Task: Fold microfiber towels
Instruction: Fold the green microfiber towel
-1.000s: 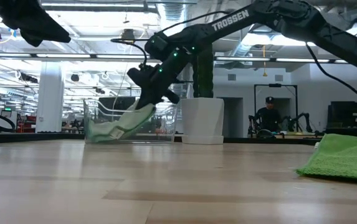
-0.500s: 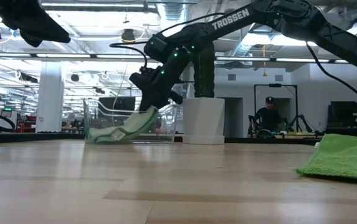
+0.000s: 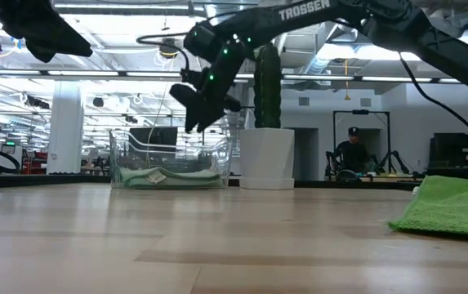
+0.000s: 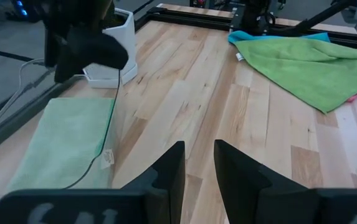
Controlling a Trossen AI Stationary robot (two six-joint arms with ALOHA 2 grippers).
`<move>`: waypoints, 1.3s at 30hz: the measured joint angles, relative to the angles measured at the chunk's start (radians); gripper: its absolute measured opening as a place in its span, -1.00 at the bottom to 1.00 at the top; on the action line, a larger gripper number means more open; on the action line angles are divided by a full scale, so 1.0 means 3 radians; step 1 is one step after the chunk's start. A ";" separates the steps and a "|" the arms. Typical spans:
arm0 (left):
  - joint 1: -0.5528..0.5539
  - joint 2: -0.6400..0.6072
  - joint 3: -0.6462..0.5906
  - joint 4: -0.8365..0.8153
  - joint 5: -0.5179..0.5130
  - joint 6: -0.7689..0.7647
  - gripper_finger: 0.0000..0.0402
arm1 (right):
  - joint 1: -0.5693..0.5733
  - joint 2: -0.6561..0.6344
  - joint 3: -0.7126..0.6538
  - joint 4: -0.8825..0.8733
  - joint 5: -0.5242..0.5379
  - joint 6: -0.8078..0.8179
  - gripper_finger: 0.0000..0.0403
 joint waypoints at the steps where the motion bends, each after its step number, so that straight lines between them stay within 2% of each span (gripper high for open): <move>1: 0.0000 0.0000 0.0000 0.0000 0.0000 -0.0001 -0.61 | 0.0017 0.0002 0.0079 -0.0101 -0.0002 -0.0002 0.04; 6: 0.0000 0.0010 0.0000 0.0032 -0.0154 -0.0044 -0.61 | 0.0143 -0.0392 0.0042 -0.0540 -0.0120 -0.0145 -0.03; 11: 0.0001 0.0047 0.0000 0.0457 -0.0161 0.0110 -0.61 | 0.0309 -0.1092 0.0056 -0.1541 -0.0112 -0.0005 -0.06; 15: 0.0004 0.0219 0.0000 0.1050 -0.0090 0.0404 -0.57 | 0.0529 -0.1454 0.0046 -0.2475 0.0187 0.0463 -0.07; 17: 0.0025 0.0385 0.0001 0.1359 -0.0007 0.0563 -0.52 | 0.0705 -0.1640 -0.0050 -0.2522 0.0405 0.0720 -0.05; 20: 0.0088 0.0752 0.0001 0.1815 0.0247 0.0689 -0.41 | 0.1032 -0.2099 -0.0504 -0.2541 0.0432 0.1006 0.01; 22: 0.0142 0.1050 0.0001 0.2105 0.0378 0.0737 -0.33 | 0.1267 -0.2402 -0.0895 -0.2537 0.0614 0.1443 0.06; 25: 0.0298 0.1570 0.0001 0.2711 0.0647 0.0856 -0.21 | 0.1605 -0.2869 -0.1646 -0.2381 0.0683 0.2029 0.11; 28: 0.0513 0.2049 0.0012 0.3409 0.1141 0.0885 -0.11 | 0.1931 -0.3249 -0.2318 -0.2483 0.0656 0.2828 0.14; 30: 0.0636 0.2377 0.0054 0.3820 0.1461 0.0855 -0.06 | 0.2170 -0.3390 -0.2702 -0.2465 0.0569 0.3299 0.14; 33: 0.0727 0.2910 0.0259 0.4067 0.1706 0.0850 -0.03 | 0.2524 -0.3513 -0.3213 -0.2424 0.0507 0.3767 0.14; 36: 0.0770 0.3461 0.0601 0.4081 0.1838 0.0872 -0.03 | 0.2671 -0.3512 -0.3602 -0.2362 0.0544 0.3929 0.13; 39: 0.0796 0.3999 0.1041 0.4086 0.2114 0.0914 -0.03 | 0.2677 -0.3446 -0.3950 -0.2121 0.0510 0.3848 0.12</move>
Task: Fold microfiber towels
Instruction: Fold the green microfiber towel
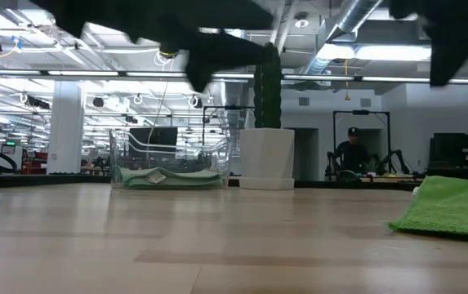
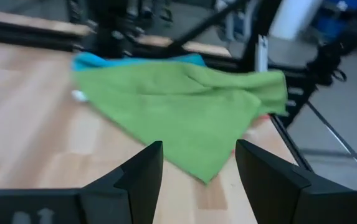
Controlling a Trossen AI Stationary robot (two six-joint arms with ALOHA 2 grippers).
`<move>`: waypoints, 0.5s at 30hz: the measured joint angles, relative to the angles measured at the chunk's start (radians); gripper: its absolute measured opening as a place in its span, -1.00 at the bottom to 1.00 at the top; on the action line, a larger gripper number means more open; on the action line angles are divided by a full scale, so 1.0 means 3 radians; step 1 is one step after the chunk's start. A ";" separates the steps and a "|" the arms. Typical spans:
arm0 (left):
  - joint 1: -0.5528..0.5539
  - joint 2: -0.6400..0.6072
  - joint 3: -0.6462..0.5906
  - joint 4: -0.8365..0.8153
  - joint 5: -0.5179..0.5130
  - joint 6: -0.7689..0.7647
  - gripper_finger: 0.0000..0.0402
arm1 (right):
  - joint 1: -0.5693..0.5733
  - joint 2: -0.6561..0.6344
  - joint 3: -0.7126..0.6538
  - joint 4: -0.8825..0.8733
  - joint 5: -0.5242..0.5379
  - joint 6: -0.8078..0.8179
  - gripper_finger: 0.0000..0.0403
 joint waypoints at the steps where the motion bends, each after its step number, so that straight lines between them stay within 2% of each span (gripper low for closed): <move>1: 0.0003 0.0183 0.0165 0.0000 0.0084 0.0012 -0.03 | -0.0016 0.0011 -0.0123 0.0116 -0.0082 -0.0071 0.12; 6: 0.0001 0.0864 0.0864 -0.0381 0.0315 0.0024 -0.03 | -0.0091 -0.0093 -0.0576 0.0651 -0.0378 -0.0317 0.12; 15: -0.0012 0.1748 0.1869 -0.1066 0.0221 0.0297 -0.03 | -0.0014 -0.0357 -0.0963 0.0907 -0.0359 -0.0268 0.12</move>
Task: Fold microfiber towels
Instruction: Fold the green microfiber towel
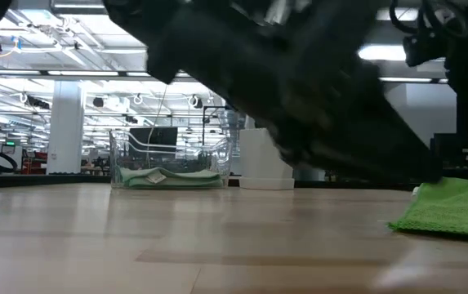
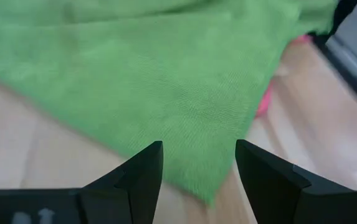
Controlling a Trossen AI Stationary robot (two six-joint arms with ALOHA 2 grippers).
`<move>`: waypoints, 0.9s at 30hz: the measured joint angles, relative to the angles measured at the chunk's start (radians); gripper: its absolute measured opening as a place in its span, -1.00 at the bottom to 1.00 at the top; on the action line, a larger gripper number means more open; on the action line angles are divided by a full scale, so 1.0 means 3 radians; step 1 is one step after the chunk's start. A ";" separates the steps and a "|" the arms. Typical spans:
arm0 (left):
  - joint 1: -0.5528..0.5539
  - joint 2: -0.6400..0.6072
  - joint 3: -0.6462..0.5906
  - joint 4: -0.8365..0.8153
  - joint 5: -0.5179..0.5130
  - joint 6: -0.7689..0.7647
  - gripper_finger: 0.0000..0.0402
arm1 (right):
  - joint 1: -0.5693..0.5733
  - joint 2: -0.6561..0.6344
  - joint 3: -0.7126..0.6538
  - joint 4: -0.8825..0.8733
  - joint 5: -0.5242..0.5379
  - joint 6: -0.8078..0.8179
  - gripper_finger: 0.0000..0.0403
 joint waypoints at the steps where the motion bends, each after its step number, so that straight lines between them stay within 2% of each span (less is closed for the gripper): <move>1: -0.0006 0.0062 0.0088 -0.0107 -0.0005 0.0029 -0.03 | 0.0015 -0.0020 -0.0051 0.0028 -0.0001 0.0000 0.12; 9: -0.0045 0.0356 0.0566 -0.0545 -0.0197 0.0168 -0.03 | -0.0097 -0.0084 -0.0413 0.0308 0.0153 -0.0165 0.12; 16: -0.0041 0.0353 0.0570 -0.0642 -0.0317 0.0098 -0.03 | -0.0529 -0.0063 -0.0712 0.0747 0.0154 -0.0582 0.12; 23: -0.0038 0.0346 0.0571 -0.0795 -0.0377 0.0074 -0.03 | -0.0927 -0.0048 -0.0815 0.1078 0.0124 -0.1020 0.12; 27: -0.0038 0.0346 0.0570 -0.0841 -0.0381 0.0035 -0.08 | -0.1038 -0.0041 -0.0924 0.1245 0.0012 -0.1186 0.03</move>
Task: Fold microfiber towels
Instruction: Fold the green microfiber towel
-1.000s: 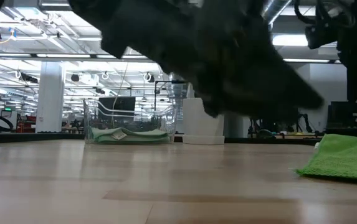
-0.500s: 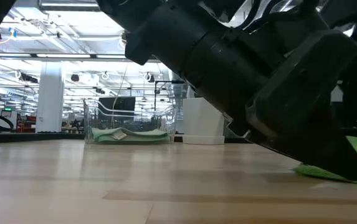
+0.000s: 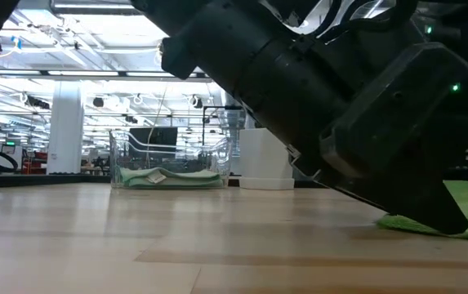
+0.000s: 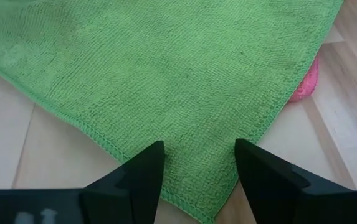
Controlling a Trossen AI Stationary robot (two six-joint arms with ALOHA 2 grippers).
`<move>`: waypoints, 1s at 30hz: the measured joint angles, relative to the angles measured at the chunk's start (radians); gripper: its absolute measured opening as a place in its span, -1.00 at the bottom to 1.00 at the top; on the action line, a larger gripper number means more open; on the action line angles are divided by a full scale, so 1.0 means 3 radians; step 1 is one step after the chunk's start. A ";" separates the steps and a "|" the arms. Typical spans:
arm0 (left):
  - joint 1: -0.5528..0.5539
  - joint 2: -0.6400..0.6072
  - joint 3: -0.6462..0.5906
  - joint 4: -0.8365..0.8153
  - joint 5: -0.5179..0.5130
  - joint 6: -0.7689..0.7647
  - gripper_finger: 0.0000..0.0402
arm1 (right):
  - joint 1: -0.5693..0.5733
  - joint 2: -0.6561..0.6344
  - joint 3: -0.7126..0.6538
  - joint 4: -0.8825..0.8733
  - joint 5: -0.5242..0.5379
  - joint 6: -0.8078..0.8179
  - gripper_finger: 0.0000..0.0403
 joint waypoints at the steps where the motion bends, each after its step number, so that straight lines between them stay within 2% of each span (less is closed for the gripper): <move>1: 0.0000 0.0000 -0.0001 -0.0014 0.0001 0.0000 -0.12 | -0.0019 0.0000 -0.0050 0.0029 -0.0042 -0.0001 -0.01; 6: 0.0005 0.0000 -0.0002 -0.0043 0.0003 -0.0017 -0.37 | -0.0048 0.0001 -0.0124 0.0098 -0.0187 -0.0003 -0.30; 11: 0.0006 -0.0025 -0.0008 -0.0098 0.0005 -0.0024 -0.74 | 0.0066 0.0001 0.0106 0.0083 -0.0190 0.0002 -0.88; 14: 0.0005 -0.0102 -0.0018 -0.0246 0.0005 -0.0004 -0.95 | 0.0144 0.0001 0.0295 0.0055 -0.0138 -0.0005 -0.92; 18: -0.0024 -0.0280 -0.0029 -0.0693 -0.0075 0.0021 -0.97 | 0.0279 0.0000 0.0543 -0.0058 -0.0037 -0.0092 -0.96; 20: -0.0047 -0.0348 -0.0034 -0.0859 -0.0149 0.0095 -0.98 | 0.0335 -0.0006 0.0604 -0.0155 -0.0044 -0.0170 -0.92; 22: -0.0055 -0.0394 -0.0034 -0.0927 -0.0177 0.0153 -0.99 | 0.0324 -0.0013 0.0606 -0.0328 -0.0067 -0.0176 -0.77; 25: -0.0059 -0.0408 -0.0029 -0.0978 -0.0173 0.0165 -0.98 | 0.0230 -0.0013 0.0548 -0.0485 -0.0194 -0.0290 -0.43; 30: -0.0053 -0.0407 -0.0054 -0.1016 -0.0180 0.0161 -0.99 | -0.0115 0.0004 0.0348 -0.0211 -0.0386 -0.0719 0.19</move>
